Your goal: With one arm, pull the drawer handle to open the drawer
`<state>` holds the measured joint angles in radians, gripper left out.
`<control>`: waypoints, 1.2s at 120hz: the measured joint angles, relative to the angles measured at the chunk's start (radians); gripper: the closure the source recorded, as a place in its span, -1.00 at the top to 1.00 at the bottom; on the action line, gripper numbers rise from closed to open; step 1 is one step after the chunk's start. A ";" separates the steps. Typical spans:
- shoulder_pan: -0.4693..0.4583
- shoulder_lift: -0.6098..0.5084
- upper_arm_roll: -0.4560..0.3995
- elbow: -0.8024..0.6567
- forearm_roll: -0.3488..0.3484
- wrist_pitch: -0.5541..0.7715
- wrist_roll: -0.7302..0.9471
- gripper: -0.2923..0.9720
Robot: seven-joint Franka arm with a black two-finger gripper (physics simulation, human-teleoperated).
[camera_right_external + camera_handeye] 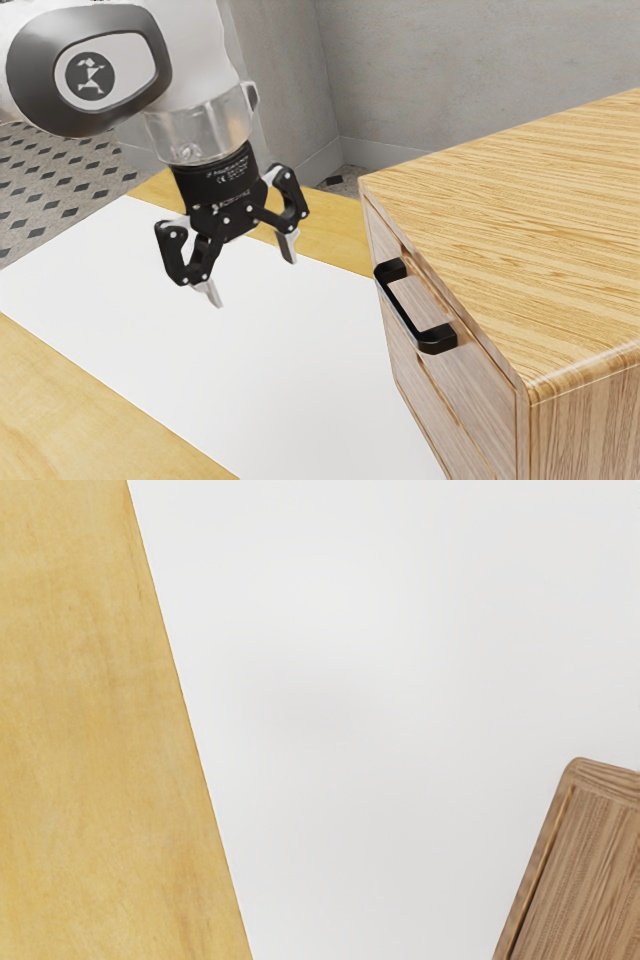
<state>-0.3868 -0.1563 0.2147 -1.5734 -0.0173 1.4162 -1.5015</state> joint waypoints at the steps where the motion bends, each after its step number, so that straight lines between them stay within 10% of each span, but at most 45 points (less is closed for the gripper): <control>1: 0.000 0.000 0.000 -0.002 0.000 0.003 -0.001 0.54; 24: -0.003 -0.014 0.001 -0.073 0.024 0.127 -0.015 0.54; 50: -0.138 -0.465 -0.092 -0.479 0.036 0.303 -0.034 0.54; 88: -0.189 -0.387 -0.113 -0.520 0.016 0.634 -0.022 0.54; 144: -0.169 -0.332 -0.114 -0.513 -0.016 0.738 0.068 0.54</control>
<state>-0.5554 -0.4879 0.1010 -2.0865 -0.0337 2.1538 -1.4340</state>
